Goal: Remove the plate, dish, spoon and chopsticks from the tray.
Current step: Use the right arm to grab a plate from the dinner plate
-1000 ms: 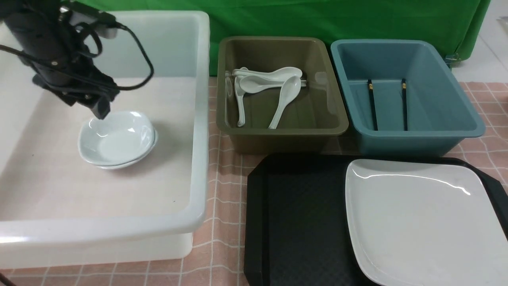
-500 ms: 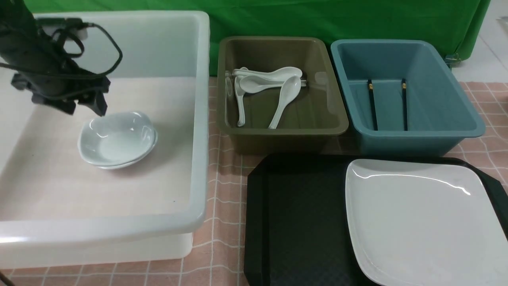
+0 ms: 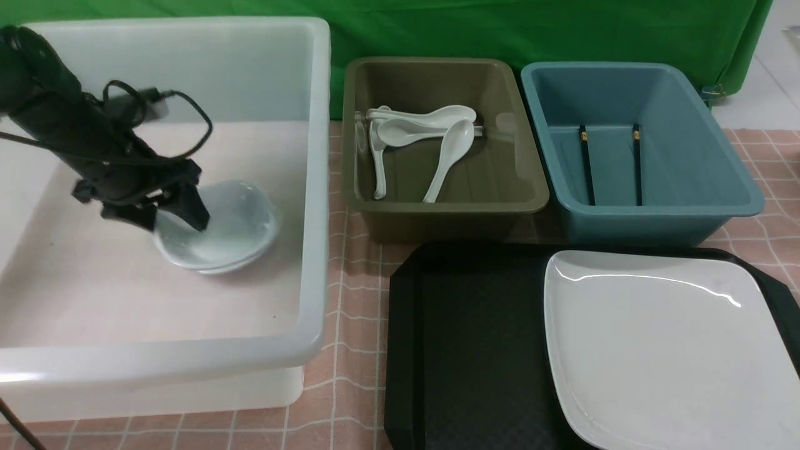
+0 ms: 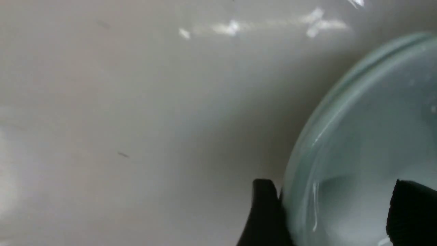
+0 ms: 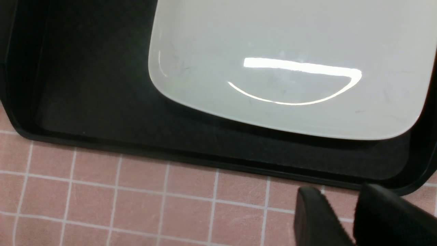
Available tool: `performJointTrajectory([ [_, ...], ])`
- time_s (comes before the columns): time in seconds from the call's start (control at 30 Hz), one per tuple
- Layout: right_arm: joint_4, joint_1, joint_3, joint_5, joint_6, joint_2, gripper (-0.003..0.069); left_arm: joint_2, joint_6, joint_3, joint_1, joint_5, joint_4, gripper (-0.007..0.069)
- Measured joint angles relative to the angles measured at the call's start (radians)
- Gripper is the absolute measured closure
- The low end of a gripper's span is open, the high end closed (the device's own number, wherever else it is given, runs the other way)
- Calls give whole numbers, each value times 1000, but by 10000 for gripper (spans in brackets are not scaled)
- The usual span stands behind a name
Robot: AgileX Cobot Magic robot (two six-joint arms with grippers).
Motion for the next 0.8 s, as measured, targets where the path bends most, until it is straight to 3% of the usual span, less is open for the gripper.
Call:
performJointTrajectory([
  [0.1,0,0,0,0,0,0,419,12,8,1,-2,80,-33,256],
  [0.3,0,0,0,0,0,0,419,12,-25,1,-2,86,-63,314],
  [0.8,0,0,0,0,0,0,419,-68,-188,63,-92,87,7,321],
])
